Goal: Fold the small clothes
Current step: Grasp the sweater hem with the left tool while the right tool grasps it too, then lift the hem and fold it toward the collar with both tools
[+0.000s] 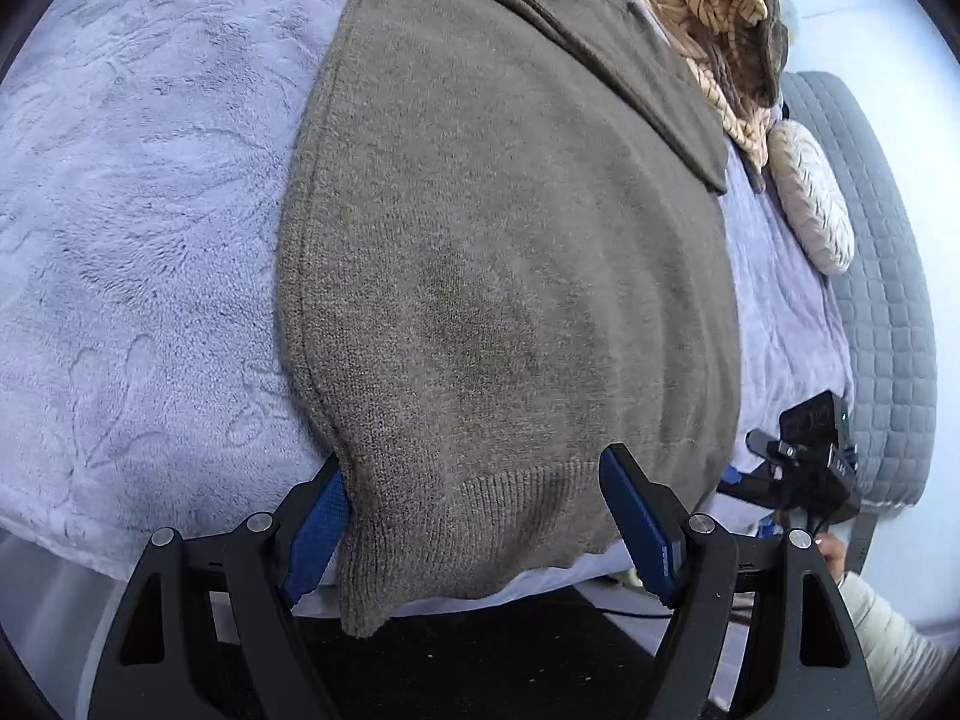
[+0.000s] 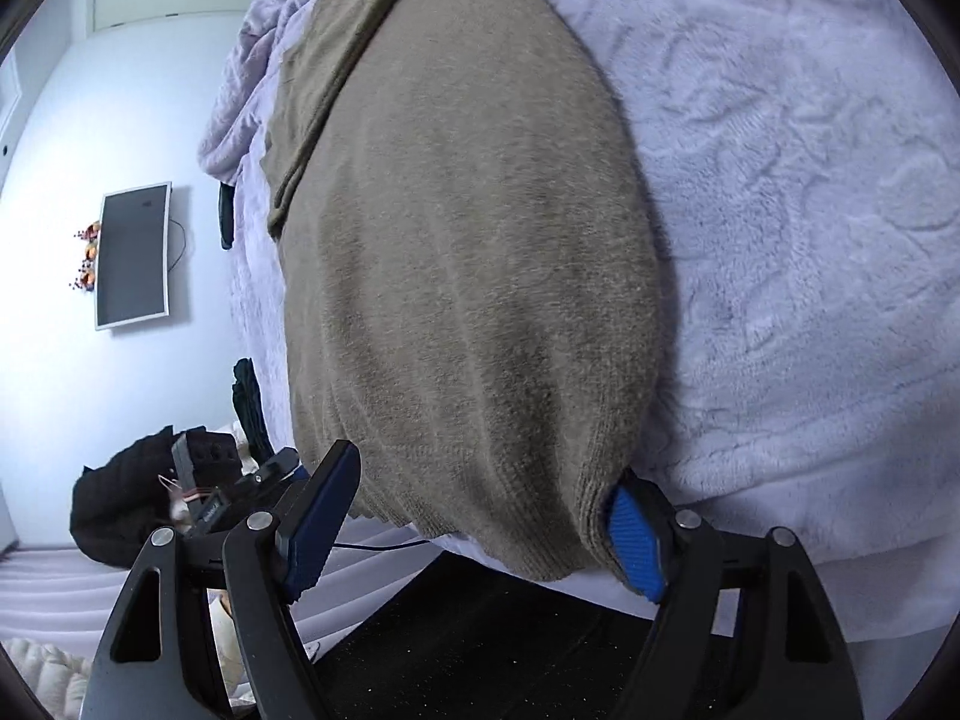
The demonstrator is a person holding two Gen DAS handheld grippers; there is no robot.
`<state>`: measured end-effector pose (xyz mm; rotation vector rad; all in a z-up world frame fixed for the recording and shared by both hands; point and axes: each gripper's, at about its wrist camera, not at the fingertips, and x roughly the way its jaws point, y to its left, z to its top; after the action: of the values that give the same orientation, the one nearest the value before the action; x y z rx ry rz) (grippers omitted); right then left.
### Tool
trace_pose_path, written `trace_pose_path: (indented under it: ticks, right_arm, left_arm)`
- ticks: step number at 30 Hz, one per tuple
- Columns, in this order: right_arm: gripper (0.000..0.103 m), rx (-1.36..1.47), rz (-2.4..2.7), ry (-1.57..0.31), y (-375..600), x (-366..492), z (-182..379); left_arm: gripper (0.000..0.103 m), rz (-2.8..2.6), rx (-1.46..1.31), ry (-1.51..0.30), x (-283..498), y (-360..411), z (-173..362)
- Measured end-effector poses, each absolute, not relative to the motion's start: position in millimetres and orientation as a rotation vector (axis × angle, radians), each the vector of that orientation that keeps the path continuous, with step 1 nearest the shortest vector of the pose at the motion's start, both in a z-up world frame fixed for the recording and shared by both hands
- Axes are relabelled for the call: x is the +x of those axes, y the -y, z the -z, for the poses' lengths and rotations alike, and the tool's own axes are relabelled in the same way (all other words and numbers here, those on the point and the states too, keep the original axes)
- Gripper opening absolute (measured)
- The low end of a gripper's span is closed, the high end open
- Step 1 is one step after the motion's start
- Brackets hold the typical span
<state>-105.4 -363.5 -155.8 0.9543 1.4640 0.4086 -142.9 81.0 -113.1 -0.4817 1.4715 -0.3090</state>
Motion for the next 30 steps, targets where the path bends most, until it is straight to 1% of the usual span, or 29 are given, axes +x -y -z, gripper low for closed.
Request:
trace_pose_path:
  ticks: [5, 6, 8, 9, 10, 11, 12, 13, 17, 23, 27, 29, 30]
  right_arm:
    - [0.081, 0.995, -0.402, -1.477, 366, -105, 167]
    - [0.078, 0.998, -0.396, -1.485, 366, -104, 167]
    - [0.050, 0.978, -0.389, -1.502, 367, -104, 165]
    - [0.025, 0.945, -0.383, -1.523, 366, -104, 164]
    - [0.017, 0.921, -0.379, -1.544, 367, -105, 163]
    - [0.017, 0.921, -0.384, -1.544, 367, -105, 162]
    - [0.016, 0.925, -0.391, -1.534, 368, -105, 159]
    - [0.016, 0.933, -0.399, -1.526, 369, -105, 156]
    - [0.015, 1.048, -0.460, -1.466, 367, -101, 144]
    - [0.015, 1.231, -0.576, -1.330, 365, -77, 117]
    - [0.015, 1.287, -0.639, -1.256, 370, -47, 94]
    - [0.013, 1.278, -0.673, -1.225, 373, -30, 79]
    - [0.010, 1.275, -0.688, -1.208, 374, -22, 72]
  left_arm:
    - [0.080, 0.321, -0.453, -1.479, -142, -70, 109]
    - [0.079, 0.331, -0.459, -1.476, -142, -67, 108]
    - [0.067, 0.364, -0.472, -1.479, -139, -59, 106]
    - [0.053, 0.376, -0.474, -1.489, -139, -56, 107]
    - [0.045, 0.387, -0.476, -1.504, -138, -52, 109]
    - [0.040, 0.394, -0.475, -1.517, -136, -48, 111]
    - [0.027, 0.398, -0.477, -1.523, -135, -46, 112]
    - [0.023, 0.402, -0.491, -1.531, -133, -46, 114]
    - [0.023, 0.396, -0.648, -1.480, -128, -55, 100]
    - [0.022, 0.373, -0.758, -1.360, -105, -55, 66]
    - [0.022, 0.371, -0.833, -1.241, -81, -54, 39]
    - [0.022, 0.373, -0.843, -1.180, -64, -57, 24]
    - [0.022, 0.374, -0.840, -1.159, -56, -58, 18]
